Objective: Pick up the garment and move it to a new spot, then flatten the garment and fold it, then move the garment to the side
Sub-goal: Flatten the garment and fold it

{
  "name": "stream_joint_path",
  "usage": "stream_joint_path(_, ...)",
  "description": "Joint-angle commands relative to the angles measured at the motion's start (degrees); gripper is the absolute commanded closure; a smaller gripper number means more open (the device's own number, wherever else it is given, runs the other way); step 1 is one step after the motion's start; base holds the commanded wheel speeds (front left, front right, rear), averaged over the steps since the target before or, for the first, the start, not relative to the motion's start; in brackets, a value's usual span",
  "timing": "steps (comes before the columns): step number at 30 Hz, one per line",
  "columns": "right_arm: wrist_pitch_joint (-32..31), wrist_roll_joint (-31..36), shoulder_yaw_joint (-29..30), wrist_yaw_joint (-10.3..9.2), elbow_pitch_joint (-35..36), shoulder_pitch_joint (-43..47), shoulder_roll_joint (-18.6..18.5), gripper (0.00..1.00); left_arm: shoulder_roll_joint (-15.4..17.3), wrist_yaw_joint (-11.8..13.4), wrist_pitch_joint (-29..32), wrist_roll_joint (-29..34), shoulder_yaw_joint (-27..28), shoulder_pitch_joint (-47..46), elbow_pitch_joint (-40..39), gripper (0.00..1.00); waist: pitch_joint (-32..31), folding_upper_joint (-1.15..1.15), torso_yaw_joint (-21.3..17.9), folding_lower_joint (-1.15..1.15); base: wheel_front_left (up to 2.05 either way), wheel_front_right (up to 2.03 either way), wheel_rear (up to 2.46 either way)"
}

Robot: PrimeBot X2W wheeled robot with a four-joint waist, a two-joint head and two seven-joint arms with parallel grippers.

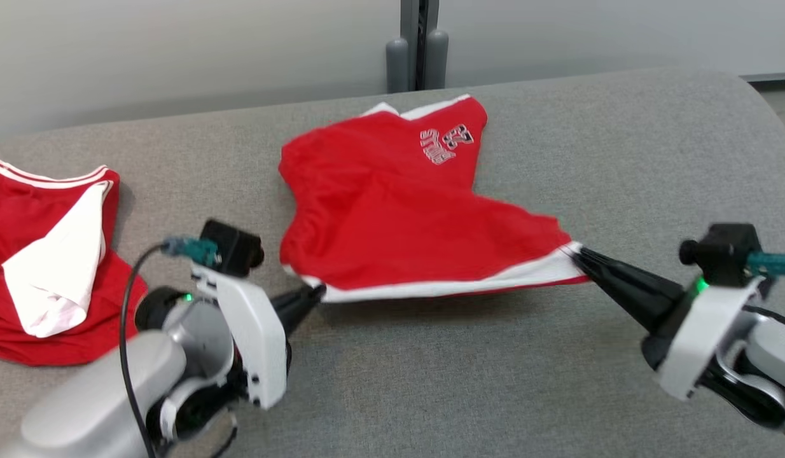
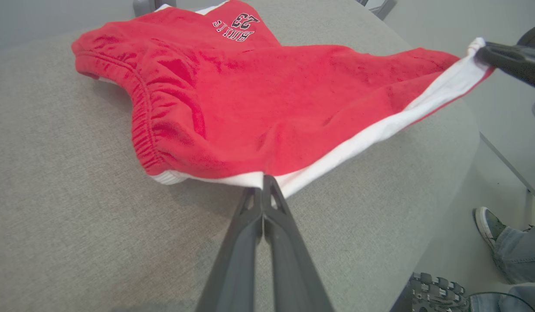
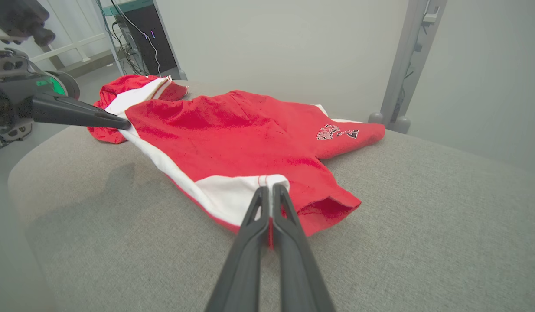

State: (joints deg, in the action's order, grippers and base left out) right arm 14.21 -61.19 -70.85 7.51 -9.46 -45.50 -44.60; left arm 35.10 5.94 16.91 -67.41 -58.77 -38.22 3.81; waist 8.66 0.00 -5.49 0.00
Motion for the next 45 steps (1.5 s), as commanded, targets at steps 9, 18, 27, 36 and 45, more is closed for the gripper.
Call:
stream_joint_path(9,-5.94,-2.15,7.74,-0.03,6.46,13.89,-6.73,1.00,5.68,8.15,-1.15,-0.56,-1.96,10.70,-12.87,1.00,-1.38,0.00,0.96,0.00,0.00,0.00,0.00)
stream_joint_path(18,-15.78,-1.47,18.94,-0.02,16.06,25.11,-8.66,1.00,8.64,12.28,0.62,-2.20,-2.58,14.44,-21.67,1.00,-1.11,0.00,0.97,0.00,0.00,0.00,0.00)
stream_joint_path(27,-25.32,8.31,32.11,-0.02,20.00,29.49,-2.93,1.00,7.85,12.18,2.51,-3.99,-0.45,10.80,-21.72,1.00,1.18,0.00,0.11,0.00,0.00,0.00,0.00)
stream_joint_path(36,-31.40,13.18,42.13,-0.02,22.19,24.93,4.25,1.00,6.87,9.04,7.88,-5.49,4.03,-0.72,-15.81,1.00,8.14,0.00,-0.19,0.00,0.00,0.00,0.00)
stream_joint_path(45,-32.12,4.65,42.88,-0.02,18.74,13.14,8.12,1.00,2.54,3.90,15.51,-7.98,6.87,-14.85,-5.41,1.00,15.74,0.00,-0.96,0.00,0.00,0.00,0.00)
